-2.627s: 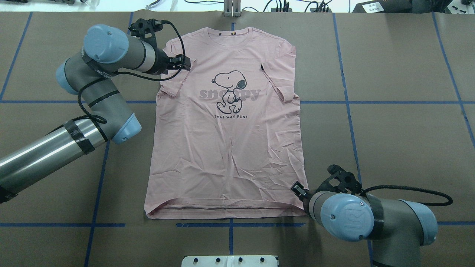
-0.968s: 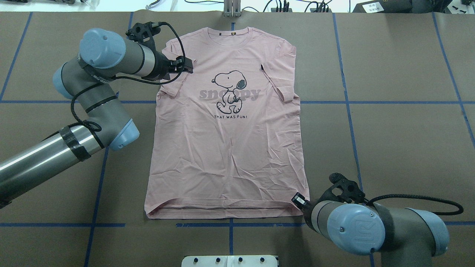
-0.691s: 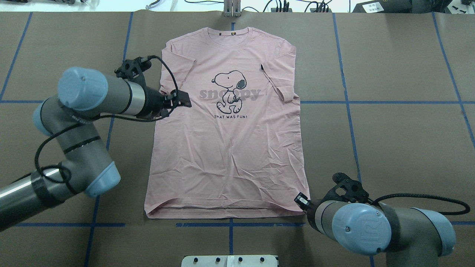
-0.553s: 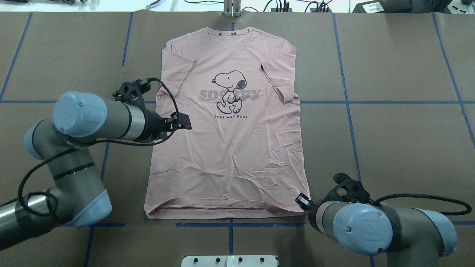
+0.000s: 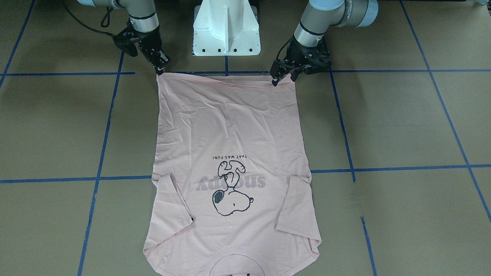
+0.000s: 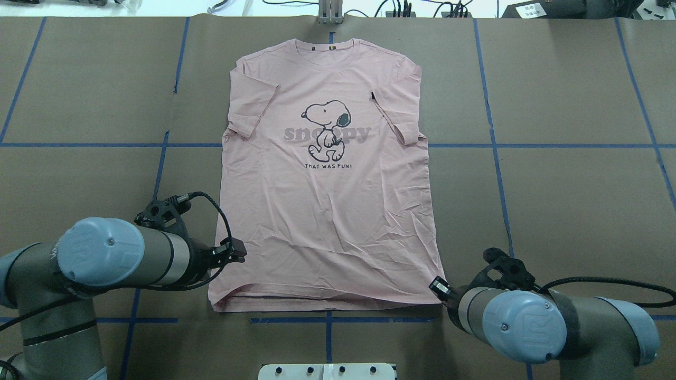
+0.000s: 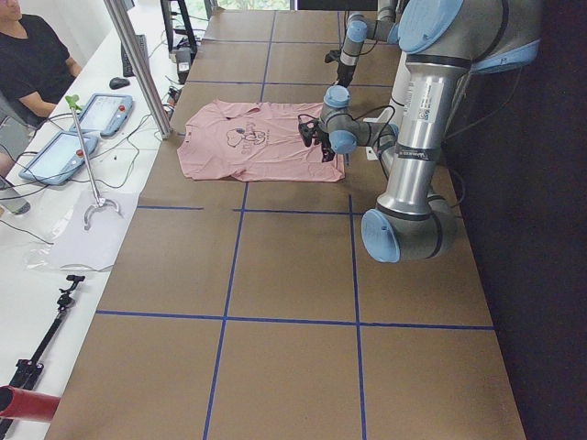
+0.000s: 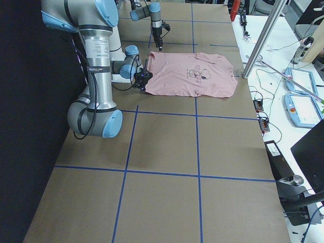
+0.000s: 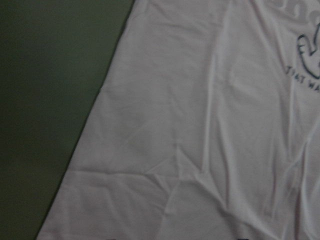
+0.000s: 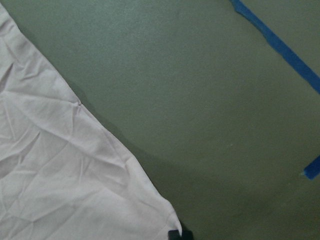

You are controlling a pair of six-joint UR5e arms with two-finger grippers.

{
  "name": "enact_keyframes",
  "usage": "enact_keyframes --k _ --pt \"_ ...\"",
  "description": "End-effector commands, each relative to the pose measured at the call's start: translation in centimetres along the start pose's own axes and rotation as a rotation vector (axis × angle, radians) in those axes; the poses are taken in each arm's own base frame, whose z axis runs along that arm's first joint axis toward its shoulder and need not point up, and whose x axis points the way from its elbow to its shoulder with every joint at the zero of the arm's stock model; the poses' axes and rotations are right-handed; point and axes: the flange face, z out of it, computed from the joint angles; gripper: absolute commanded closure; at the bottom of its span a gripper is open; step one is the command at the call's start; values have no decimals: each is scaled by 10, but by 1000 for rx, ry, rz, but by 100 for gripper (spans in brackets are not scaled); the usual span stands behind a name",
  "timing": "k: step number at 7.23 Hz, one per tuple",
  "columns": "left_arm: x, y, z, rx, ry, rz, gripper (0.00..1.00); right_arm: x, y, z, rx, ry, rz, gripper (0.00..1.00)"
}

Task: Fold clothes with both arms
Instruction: 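Move both grippers down to the shirt's hem corners nearest the robot, then grasp the hem corners with the left and right grippers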

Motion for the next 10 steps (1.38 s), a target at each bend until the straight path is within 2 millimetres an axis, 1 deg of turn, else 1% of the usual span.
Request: enact_keyframes --k 1,2,3,4,5,6,7,8,9,10 --pt "-25 0 13 0 -60 -54 20 -1 0 -1 -1 -3 1 100" --pt "-27 2 16 -4 -67 -57 22 -1 0 -5 -5 -8 2 100" --pt "-29 8 20 -13 -75 -63 25 -1 0 -7 -7 -11 2 100" --pt "-32 20 31 -27 -94 -71 26 -1 0 -7 -7 -11 1 100" --pt "-32 21 32 -29 -95 -71 28 -1 0 -7 -9 -11 1 100" --pt "-32 22 32 -29 -95 -71 34 -1 0 -7 -7 -11 1 100" --pt "-32 21 32 -27 -95 -91 55 -1 0 -7 -9 -11 1 100" --pt "-31 22 32 -27 -92 -106 88 -1 0 -7 -7 -11 1 100" --pt "-30 22 32 -27 -91 -109 100 -1 0 -7 -9 -11 1 100" --pt "-30 24 32 -31 -91 -107 100 -1 0 -7 -9 -11 1 100"
